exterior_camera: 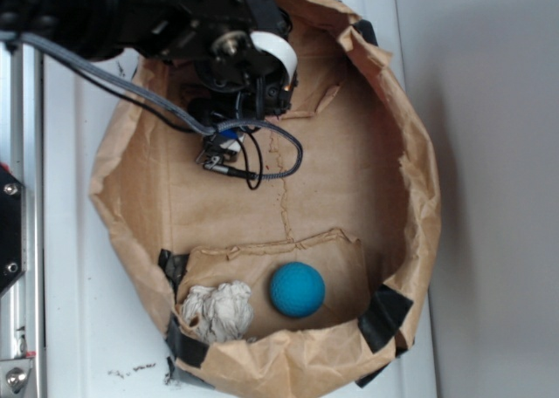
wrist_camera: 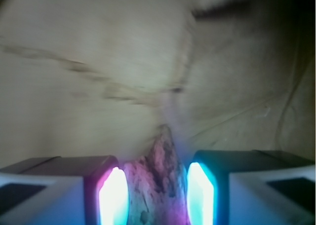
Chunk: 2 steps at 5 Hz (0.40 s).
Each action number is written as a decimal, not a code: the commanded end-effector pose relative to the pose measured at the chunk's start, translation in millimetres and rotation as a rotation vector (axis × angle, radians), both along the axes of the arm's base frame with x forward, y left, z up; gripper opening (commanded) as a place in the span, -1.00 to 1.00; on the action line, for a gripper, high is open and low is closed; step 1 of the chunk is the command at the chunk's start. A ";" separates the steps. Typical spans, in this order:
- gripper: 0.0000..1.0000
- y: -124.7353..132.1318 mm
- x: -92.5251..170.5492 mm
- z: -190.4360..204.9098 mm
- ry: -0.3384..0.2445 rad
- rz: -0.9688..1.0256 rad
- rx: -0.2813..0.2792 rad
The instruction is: Grab the wood chip.
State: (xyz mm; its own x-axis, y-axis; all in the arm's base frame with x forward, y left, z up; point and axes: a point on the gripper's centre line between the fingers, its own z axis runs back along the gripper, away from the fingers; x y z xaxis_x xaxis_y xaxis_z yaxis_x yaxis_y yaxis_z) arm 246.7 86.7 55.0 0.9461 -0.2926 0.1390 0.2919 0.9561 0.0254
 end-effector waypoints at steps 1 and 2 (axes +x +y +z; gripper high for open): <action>-1.00 -18.9 3.5 87.2 -0.113 -0.006 -0.020; -1.00 -27.8 9.7 99.4 -0.114 0.008 -0.029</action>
State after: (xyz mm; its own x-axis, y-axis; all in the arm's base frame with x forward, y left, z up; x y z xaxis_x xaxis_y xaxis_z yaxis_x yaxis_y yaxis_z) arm 249.9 56.5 135.0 0.9408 -0.2692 0.2062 0.2757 0.9612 -0.0031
